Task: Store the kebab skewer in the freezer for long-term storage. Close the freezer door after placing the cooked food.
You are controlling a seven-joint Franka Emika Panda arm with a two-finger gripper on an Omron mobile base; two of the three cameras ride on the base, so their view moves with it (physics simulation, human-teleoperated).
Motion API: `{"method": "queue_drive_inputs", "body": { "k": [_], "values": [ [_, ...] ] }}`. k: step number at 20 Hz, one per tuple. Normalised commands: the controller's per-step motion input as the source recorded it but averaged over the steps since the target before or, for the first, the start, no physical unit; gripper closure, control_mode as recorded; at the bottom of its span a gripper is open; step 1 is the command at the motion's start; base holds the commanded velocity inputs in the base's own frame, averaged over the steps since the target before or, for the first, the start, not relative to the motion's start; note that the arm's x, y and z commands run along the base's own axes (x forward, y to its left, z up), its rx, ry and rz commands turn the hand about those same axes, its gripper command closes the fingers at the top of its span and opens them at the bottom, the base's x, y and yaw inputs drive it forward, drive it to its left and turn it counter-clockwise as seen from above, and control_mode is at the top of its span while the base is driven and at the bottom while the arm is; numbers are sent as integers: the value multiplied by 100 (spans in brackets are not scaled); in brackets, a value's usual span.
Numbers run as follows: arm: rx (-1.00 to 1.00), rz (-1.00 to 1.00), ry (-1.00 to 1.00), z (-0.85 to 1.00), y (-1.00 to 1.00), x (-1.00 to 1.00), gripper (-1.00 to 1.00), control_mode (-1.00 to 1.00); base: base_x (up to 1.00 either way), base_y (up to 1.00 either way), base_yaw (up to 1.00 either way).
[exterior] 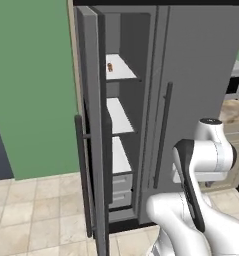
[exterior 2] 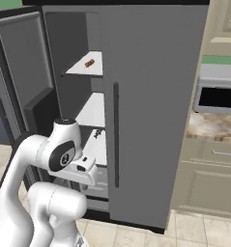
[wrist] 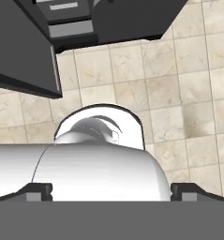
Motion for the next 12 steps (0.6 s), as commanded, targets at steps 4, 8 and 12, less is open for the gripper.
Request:
{"method": "queue_drive_inputs", "body": {
  "k": [4, 8, 12],
  "values": [
    [0, 0, 0, 0, 0, 0, -100, 100, 0, 38, -3],
    [0, 0, 0, 0, 0, 0, -100, 100, 0, 40, 0],
    [0, 0, 0, 0, 0, 0, -100, 100, 0, 26, 1]
  ]
}}
